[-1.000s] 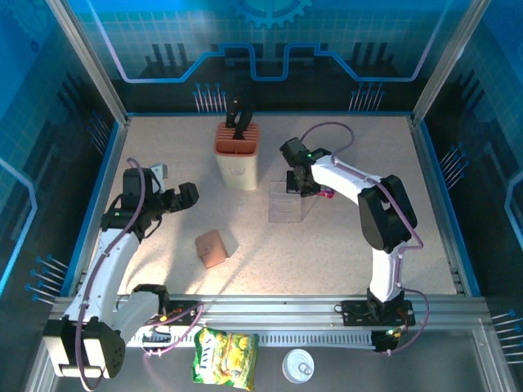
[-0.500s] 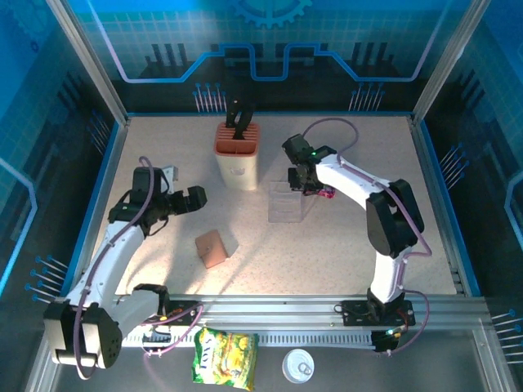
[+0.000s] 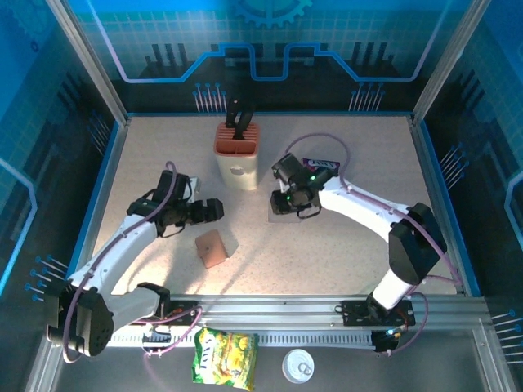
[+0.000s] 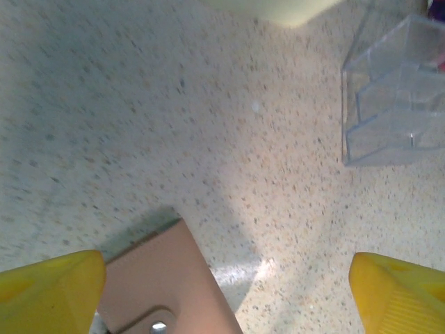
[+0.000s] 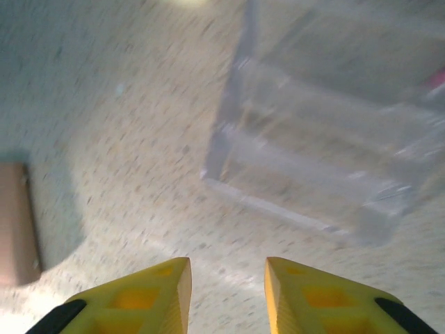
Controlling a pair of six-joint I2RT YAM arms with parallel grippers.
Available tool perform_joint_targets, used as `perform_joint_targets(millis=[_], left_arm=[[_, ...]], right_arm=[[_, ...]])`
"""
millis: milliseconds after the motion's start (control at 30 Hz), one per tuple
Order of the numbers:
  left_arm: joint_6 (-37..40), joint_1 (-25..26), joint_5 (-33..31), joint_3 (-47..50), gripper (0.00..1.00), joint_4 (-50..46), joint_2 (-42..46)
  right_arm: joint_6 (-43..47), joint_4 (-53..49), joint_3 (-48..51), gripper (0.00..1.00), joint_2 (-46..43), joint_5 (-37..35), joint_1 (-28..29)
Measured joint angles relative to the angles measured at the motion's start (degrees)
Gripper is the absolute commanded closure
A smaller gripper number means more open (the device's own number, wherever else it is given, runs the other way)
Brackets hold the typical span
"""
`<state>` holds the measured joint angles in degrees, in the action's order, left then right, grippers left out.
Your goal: Take the credit cards out of the card holder
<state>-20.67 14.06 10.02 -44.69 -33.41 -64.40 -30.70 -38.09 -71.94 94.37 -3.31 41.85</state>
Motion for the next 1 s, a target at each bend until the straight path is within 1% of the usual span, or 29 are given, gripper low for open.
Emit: perform_joint_targets(millis=[67, 167, 300, 567, 700, 767, 900, 1000], left_arm=[[-0.44, 1.51, 2.21, 1.18, 0.10, 1.55, -1.64], [-0.44, 3.82, 5.05, 1.44, 0.11, 3.80, -5.42], [-0.44, 6.38, 7.06, 0.92, 0.11, 6.14, -11.63], [-0.39, 9.22, 10.73, -0.26, 0.11, 10.10, -21.03], [-0.28, 9.46, 9.88, -1.33, 0.06, 9.68, -22.51], [-0.28, 9.27, 8.83, -1.81, 0.06, 9.31, -22.51], [-0.28, 7.78, 7.89, -1.88, 0.05, 8.17, -22.45], [-0.37, 6.47, 7.10, -1.86, 0.02, 6.54, -21.77]], right_arm=[[-0.39, 1.11, 2.32, 0.67, 0.02, 1.40, 2.38], [-1.33, 2.25, 4.85, 0.67, 0.02, 2.27, 4.20], [-2.58, 3.54, 8.26, 0.68, -0.50, 1.84, 4.20], [-5.33, 4.81, 12.94, 0.68, -6.43, 0.76, 4.22], [-6.03, 5.55, 13.55, 0.67, -7.48, 0.72, 4.22], [-6.23, 5.64, 13.81, 0.67, -7.50, 0.74, 4.22], [-6.23, 5.57, 13.90, 0.67, -7.50, 0.72, 4.26], [-6.23, 5.55, 13.90, 0.67, -7.50, 0.52, 4.39]])
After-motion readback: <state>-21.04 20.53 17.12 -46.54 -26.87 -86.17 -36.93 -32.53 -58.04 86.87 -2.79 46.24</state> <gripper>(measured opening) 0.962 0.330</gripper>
